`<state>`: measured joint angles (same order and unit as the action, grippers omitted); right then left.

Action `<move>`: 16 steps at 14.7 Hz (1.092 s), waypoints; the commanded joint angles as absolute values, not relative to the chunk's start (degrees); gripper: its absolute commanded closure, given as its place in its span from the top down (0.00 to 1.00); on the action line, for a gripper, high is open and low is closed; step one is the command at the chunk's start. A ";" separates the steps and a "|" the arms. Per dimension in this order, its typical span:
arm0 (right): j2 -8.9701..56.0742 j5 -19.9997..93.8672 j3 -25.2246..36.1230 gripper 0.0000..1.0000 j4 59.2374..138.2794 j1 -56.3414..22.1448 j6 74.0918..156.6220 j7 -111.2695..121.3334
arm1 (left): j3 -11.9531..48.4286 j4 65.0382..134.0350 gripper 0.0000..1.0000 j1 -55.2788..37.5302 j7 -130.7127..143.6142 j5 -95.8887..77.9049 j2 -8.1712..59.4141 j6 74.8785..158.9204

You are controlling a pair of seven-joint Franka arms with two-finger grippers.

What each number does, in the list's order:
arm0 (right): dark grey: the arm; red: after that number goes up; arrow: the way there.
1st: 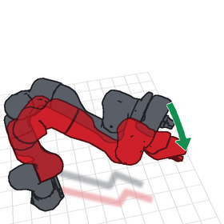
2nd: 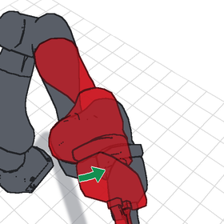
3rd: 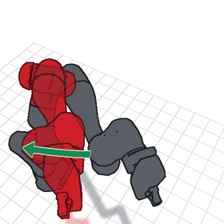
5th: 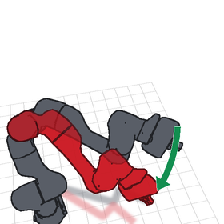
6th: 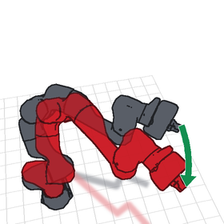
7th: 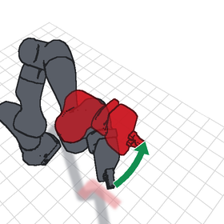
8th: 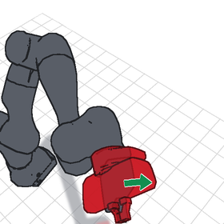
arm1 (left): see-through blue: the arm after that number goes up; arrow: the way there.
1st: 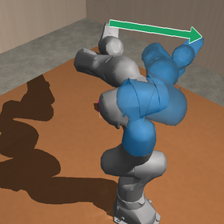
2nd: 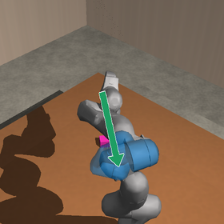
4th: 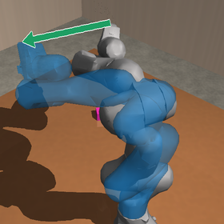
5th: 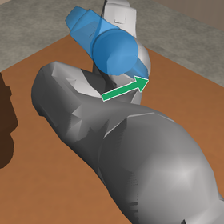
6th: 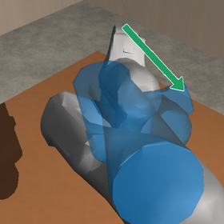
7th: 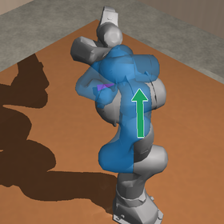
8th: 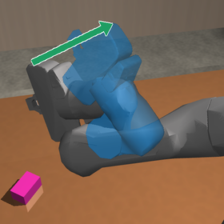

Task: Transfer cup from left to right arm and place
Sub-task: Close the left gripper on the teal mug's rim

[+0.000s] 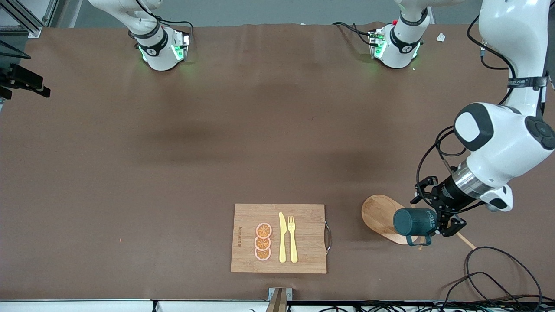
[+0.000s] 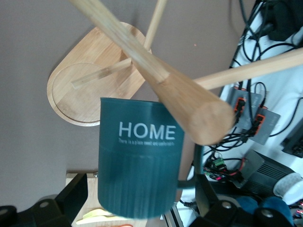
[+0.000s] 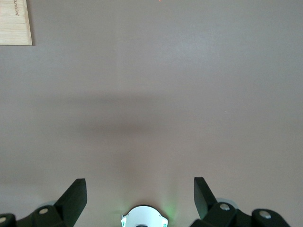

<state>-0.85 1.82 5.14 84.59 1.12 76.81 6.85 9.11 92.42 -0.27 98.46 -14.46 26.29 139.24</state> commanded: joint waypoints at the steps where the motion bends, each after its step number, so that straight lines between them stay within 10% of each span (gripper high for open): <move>1: -1.85 2.20 4.75 1.00 85.34 1.58 76.64 6.86 | 9.05 92.37 1.00 -0.61 99.05 -14.24 26.72 140.18; 16: -1.85 2.20 4.75 1.00 85.34 1.50 76.64 6.94 | 9.14 92.11 0.97 -0.79 98.79 -14.06 30.58 144.32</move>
<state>-0.85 1.82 5.14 84.59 1.12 76.80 6.85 9.12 92.40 -0.43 98.46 -14.45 29.84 142.94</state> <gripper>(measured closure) 0.000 0.013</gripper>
